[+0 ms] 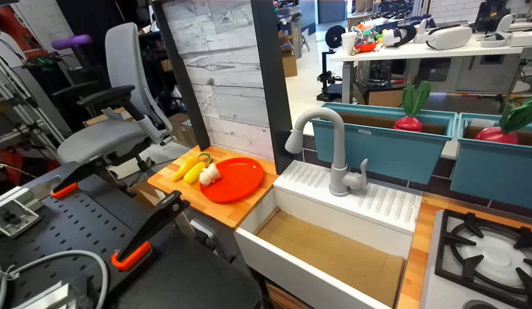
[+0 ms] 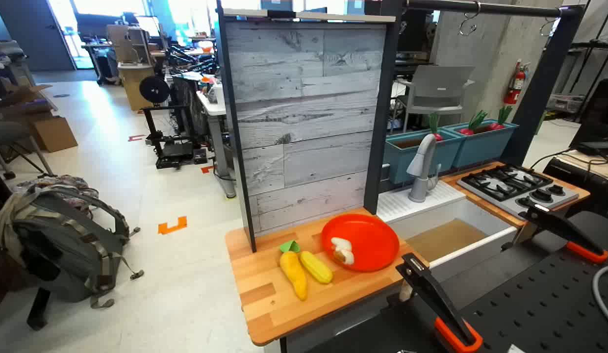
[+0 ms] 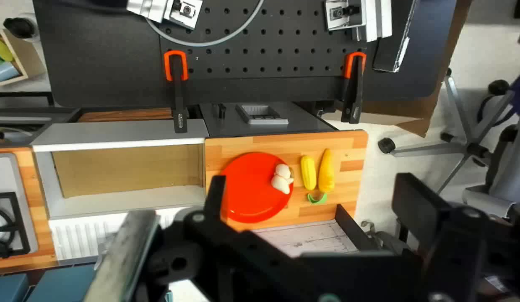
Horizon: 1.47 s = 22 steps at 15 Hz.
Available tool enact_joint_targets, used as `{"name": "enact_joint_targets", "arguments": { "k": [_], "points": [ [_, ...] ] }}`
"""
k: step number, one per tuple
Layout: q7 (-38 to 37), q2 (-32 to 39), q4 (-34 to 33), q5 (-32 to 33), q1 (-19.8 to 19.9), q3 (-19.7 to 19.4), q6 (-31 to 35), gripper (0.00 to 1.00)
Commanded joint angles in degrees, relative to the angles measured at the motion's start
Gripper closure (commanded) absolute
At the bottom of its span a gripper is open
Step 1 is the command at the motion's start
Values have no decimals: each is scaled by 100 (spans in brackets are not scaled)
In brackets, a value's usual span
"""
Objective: Remove the object in the plate and put it on the table
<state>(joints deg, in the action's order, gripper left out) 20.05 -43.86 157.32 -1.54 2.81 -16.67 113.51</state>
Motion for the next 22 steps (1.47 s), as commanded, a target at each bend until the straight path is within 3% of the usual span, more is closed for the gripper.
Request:
{"name": "enact_joint_targets", "arguments": {
  "k": [1, 9, 15, 22],
  "points": [
    [47, 17, -9, -53, 75, 69, -12, 0],
    [-27, 52, -11, -62, 72, 110, 46, 0],
    [-840, 1571, -106, -327, -338, 750, 1635, 0],
    [-1772, 4075, -735, -449, -680, 1596, 3662, 0]
  ]
}}
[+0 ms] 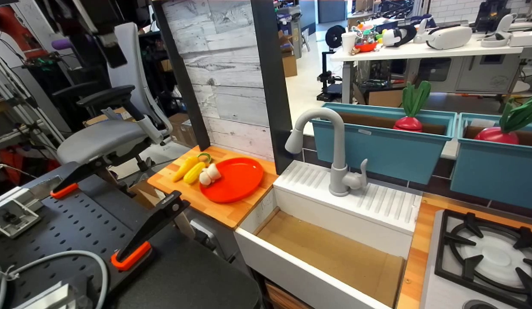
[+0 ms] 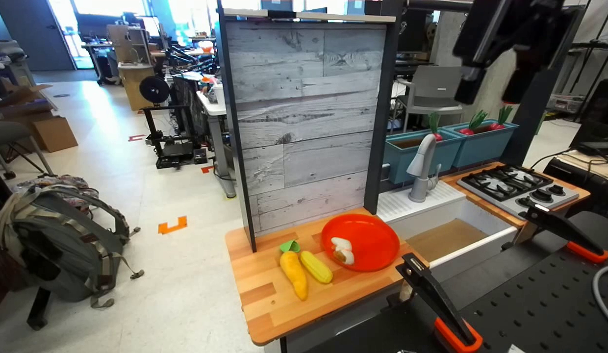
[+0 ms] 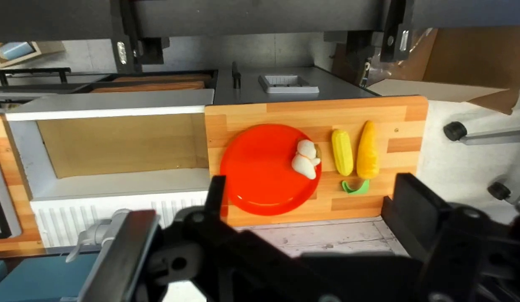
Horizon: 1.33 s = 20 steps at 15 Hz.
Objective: Remove the object in the plate and put it on the table
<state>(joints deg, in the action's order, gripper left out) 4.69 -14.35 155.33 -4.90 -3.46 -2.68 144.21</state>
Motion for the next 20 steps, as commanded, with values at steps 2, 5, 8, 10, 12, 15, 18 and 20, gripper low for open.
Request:
{"name": "enact_joint_targets", "arguments": {
  "k": [2, 5, 8, 10, 12, 15, 18, 20],
  "points": [
    [-328, 1848, -877, -154, -36, 280, 984, 0],
    [-256, 2935, -1530, -454, 28, 424, 1491, 0],
    [-288, 4027, -2307, -703, 165, 660, 1794, 0],
    [-384, 4769, -2916, -635, 194, 719, 1786, 0],
    [-433, 5414, -3492, -617, 234, 789, 1757, 0],
    [-663, 6264, -4297, -469, 75, 667, 1553, 0],
    [-793, 6881, -4872, -385, -55, 612, 1466, 0],
    [-802, 7110, -5059, -336, -135, 617, 1488, 0]
  ]
}}
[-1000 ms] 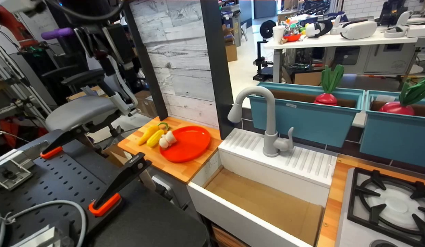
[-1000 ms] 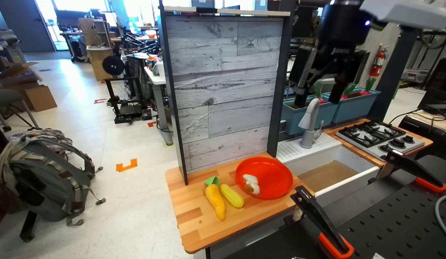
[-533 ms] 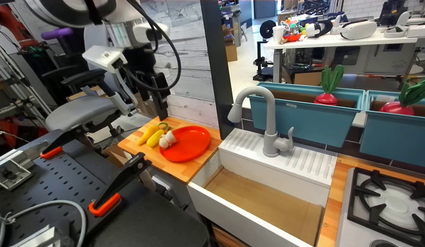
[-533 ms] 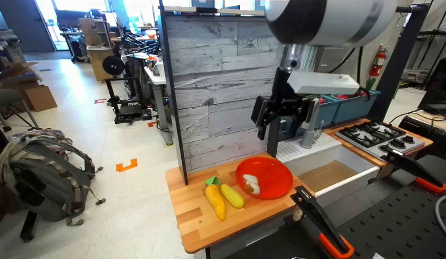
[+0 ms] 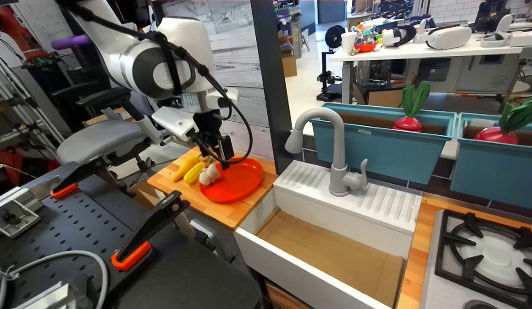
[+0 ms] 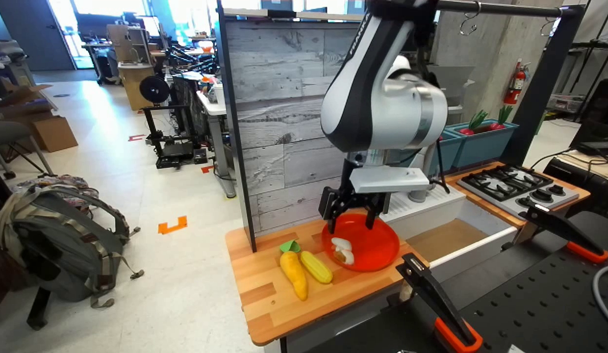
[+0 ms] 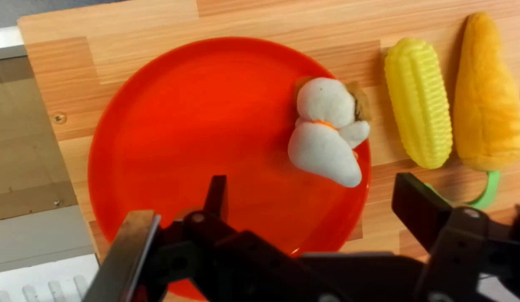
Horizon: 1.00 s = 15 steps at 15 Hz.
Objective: Remove the object in the plate and put it on the table
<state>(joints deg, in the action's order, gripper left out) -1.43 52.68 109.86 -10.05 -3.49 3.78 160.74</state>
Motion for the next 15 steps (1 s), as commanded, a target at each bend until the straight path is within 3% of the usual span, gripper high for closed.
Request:
{"name": "enact_joint_targets", "arguments": {
  "k": [1, 4, 5, 7, 15],
  "points": [
    [-199, 501, -585, 204, -176, -34, -154, 0],
    [-230, 729, -830, 293, -252, -31, -238, 0],
    [-244, 782, -878, 329, -280, -43, -235, 25],
    [-256, 848, -957, 348, -305, -53, -204, 34],
    [-246, 908, -1109, 355, -289, -58, -285, 97]
  ]
}}
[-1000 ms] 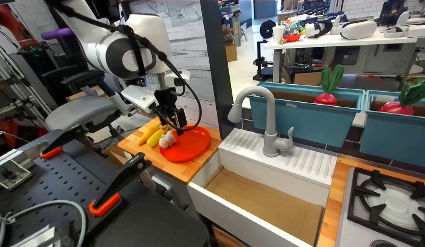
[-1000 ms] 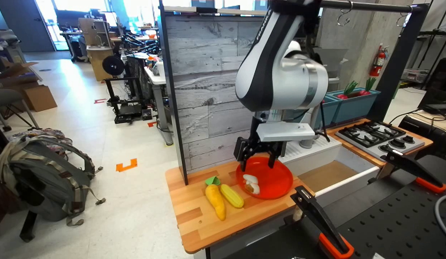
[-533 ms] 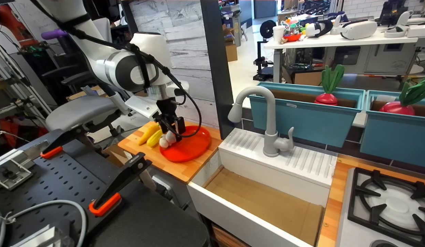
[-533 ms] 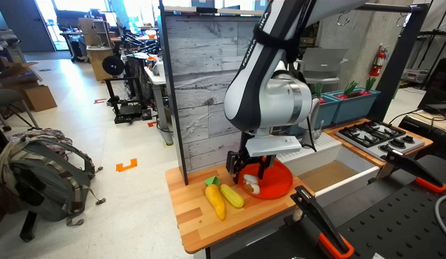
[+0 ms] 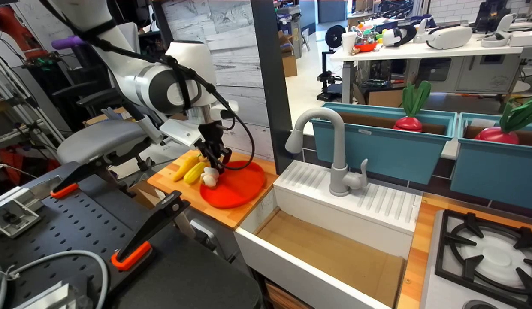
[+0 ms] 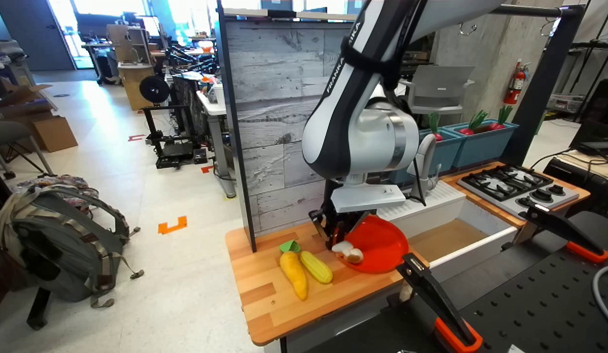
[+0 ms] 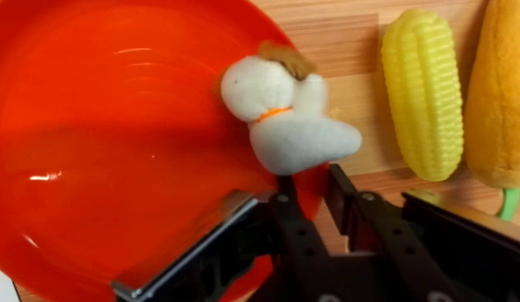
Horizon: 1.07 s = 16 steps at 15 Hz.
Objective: Remove the object in the plate and put it on the table
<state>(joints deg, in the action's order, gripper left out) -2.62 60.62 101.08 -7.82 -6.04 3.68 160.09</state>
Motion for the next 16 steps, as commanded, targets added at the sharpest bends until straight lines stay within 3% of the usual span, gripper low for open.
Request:
{"name": "enact_joint_targets", "arguments": {
  "k": [1, 3, 4, 6, 14, 16],
  "points": [
    [-125, 114, -248, 133, -32, -50, -261, 99],
    [-126, 110, -290, 132, -28, -49, -340, 100],
    [-130, 106, -323, 131, -25, -51, -390, 68],
    [-133, 89, -343, 128, -21, -56, -457, 62],
    [-137, -272, -18, 133, -17, -92, -504, 3],
    [-166, -453, 211, 172, -67, -167, -504, 0]
  ]
}}
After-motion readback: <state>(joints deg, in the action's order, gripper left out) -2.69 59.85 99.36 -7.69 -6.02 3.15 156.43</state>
